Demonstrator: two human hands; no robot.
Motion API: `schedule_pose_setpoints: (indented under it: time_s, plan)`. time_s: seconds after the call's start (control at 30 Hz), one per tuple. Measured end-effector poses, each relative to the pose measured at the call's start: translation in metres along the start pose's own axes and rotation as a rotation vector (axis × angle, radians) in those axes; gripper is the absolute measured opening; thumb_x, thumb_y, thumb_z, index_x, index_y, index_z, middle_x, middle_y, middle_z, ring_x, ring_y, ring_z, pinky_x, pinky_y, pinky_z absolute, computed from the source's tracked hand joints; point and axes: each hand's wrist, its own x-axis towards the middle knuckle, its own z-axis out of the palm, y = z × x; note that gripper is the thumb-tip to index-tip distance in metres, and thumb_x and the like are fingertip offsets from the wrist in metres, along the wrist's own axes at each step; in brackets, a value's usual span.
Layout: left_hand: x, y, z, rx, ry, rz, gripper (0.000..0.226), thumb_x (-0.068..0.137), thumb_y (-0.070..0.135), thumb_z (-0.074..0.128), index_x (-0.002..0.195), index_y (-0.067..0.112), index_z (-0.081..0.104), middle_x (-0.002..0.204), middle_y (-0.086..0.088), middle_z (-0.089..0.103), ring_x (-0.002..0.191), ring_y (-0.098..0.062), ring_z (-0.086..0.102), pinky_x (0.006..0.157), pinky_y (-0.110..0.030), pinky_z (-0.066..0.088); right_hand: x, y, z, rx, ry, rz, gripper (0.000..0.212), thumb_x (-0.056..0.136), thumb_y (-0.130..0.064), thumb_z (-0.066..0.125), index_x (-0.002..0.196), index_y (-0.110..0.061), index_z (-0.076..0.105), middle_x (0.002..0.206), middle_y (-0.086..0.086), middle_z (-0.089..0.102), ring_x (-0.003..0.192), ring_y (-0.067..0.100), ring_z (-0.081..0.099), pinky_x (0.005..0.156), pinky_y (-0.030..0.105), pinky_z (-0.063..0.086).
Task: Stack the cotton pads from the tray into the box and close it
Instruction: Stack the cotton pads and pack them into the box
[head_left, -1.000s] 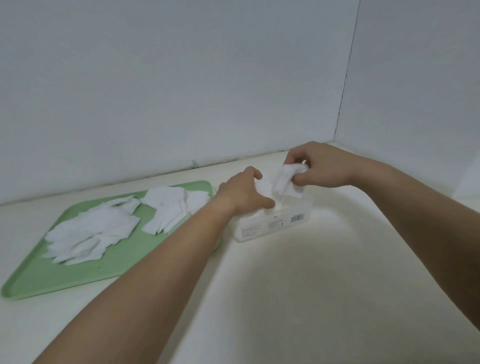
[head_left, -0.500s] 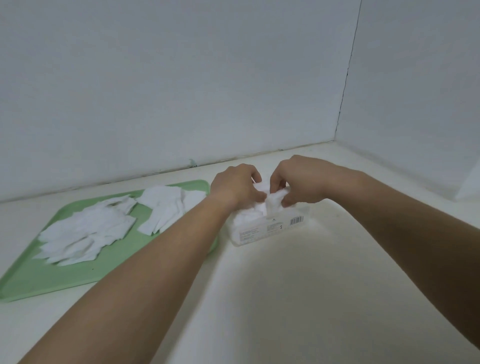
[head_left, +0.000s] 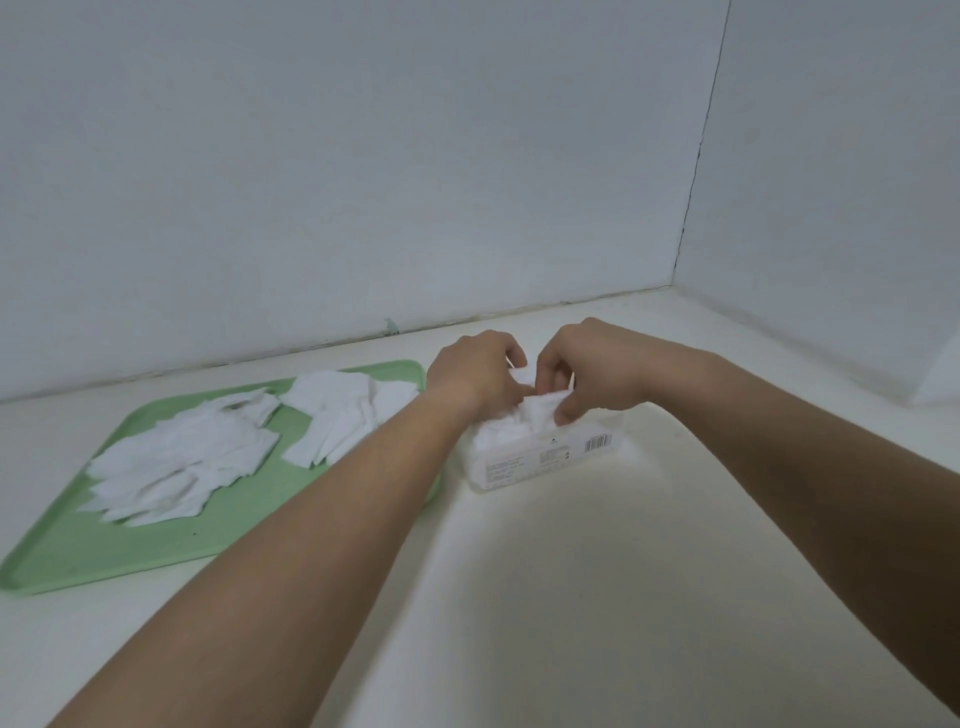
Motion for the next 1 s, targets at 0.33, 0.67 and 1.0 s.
schedule_pose_setpoints:
  time_s: [0.33,0.67,1.0]
  plan:
    - [-0.009,-0.01,-0.005,-0.067,-0.095,0.065,0.048,0.08,0.05,0.075,0.125,0.036,0.066,0.127,0.014,0.067,0.108,-0.011,0.063,0.089,-0.029,0.05,0.005,-0.008,0.013,-0.071,0.103,0.044,0.023,0.078,-0.02,0.082,0.079,-0.027,0.06,0.091,-0.009,0.061,0.088,0.017,0.062,0.075,0.031,0.052]
    - [-0.061,-0.057,-0.037,-0.342,0.096,0.066,0.023,0.096,0.03,0.06,0.117,0.03,0.071,0.12,0.018,0.069,0.118,-0.004,0.06,0.1,-0.023,0.043,-0.001,-0.038,-0.012,0.049,0.227,0.006,0.029,0.089,-0.009,0.052,0.086,-0.032,0.069,0.095,-0.012,0.067,0.08,0.006,0.062,0.074,0.026,0.051]
    - [-0.116,-0.156,-0.08,-0.509,0.294,-0.14,0.014,0.09,0.017,0.067,0.082,0.025,0.075,0.083,0.011,0.076,0.082,-0.009,0.071,0.075,-0.024,0.049,0.033,-0.134,0.022,0.263,0.234,-0.174,0.031,0.088,-0.003,0.05,0.082,-0.027,0.069,0.08,-0.015,0.062,0.069,0.002,0.062,0.063,0.012,0.047]
